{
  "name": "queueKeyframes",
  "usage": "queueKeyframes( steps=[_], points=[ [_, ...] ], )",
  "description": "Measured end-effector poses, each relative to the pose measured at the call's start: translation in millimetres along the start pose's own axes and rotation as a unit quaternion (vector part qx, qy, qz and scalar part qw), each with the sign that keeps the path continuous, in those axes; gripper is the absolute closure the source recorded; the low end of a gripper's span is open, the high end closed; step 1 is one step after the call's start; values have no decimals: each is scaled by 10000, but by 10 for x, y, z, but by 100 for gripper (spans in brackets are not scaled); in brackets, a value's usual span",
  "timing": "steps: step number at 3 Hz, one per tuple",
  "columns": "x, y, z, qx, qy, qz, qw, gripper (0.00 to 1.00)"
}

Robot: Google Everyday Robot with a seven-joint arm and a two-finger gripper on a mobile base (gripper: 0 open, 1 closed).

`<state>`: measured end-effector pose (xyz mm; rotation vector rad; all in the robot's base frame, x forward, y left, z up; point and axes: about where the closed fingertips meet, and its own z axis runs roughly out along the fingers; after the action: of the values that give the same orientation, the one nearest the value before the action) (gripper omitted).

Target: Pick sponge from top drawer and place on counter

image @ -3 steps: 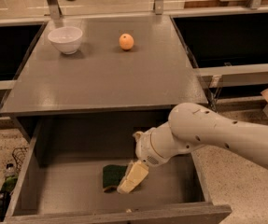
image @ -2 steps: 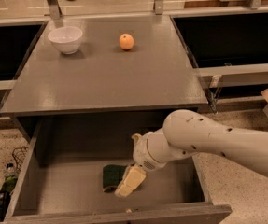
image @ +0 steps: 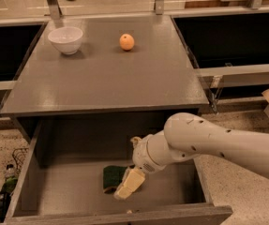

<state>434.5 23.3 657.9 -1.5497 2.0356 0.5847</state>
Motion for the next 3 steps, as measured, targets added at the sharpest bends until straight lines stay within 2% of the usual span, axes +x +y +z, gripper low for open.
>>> queueKeyframes(
  steps=[1,2,3],
  points=[
    [28,11,378,-331,-154,111,9993,0],
    [108,109,622,-402,-288,225,9985,0],
    [116,114,639,-418,-286,227,9985,0]
  ],
)
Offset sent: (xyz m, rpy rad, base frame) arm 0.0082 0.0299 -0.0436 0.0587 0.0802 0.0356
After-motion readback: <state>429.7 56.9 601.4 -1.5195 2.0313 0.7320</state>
